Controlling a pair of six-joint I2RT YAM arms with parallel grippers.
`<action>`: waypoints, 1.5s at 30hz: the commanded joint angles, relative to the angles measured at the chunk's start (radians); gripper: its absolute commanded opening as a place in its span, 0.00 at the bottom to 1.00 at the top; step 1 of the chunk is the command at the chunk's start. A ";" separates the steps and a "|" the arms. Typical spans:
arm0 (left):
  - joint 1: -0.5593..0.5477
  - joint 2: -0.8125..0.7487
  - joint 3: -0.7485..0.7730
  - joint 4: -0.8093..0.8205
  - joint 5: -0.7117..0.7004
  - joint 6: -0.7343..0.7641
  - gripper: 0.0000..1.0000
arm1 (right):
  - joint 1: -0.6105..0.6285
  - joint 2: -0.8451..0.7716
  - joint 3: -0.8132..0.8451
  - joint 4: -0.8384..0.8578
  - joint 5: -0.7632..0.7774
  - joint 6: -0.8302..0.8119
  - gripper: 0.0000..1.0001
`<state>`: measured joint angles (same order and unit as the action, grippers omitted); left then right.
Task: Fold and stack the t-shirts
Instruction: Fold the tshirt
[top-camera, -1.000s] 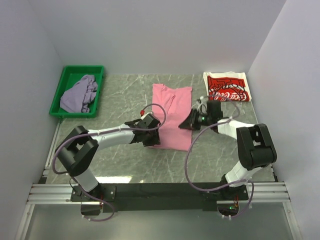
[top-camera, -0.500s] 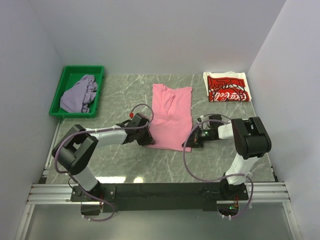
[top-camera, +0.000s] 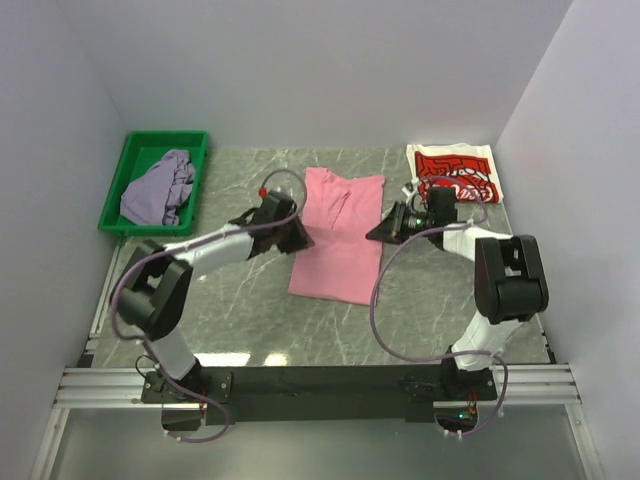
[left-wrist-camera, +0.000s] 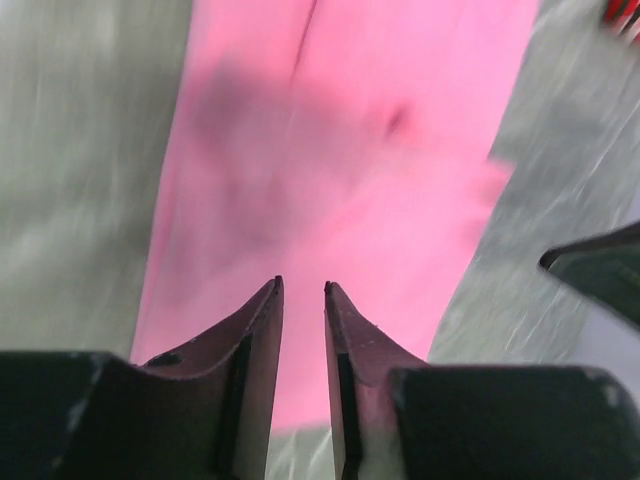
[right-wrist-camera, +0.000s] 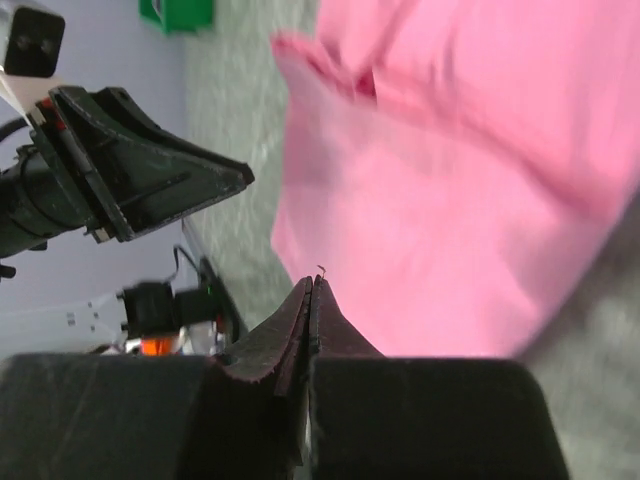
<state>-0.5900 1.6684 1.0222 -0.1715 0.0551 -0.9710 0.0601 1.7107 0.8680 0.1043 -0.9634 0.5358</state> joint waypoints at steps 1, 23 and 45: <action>0.057 0.152 0.152 0.064 0.012 0.086 0.29 | -0.009 0.090 0.098 0.049 0.020 0.035 0.00; 0.176 0.160 0.188 0.024 0.063 0.100 0.44 | -0.068 0.043 0.068 0.026 0.061 0.023 0.00; 0.039 -0.335 -0.297 -0.072 -0.006 0.023 0.53 | 0.423 0.282 0.045 -0.097 0.101 0.064 0.00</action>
<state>-0.5327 1.3571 0.7074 -0.2348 0.0750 -0.9421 0.4915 1.9774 0.8742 0.1211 -0.9585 0.6483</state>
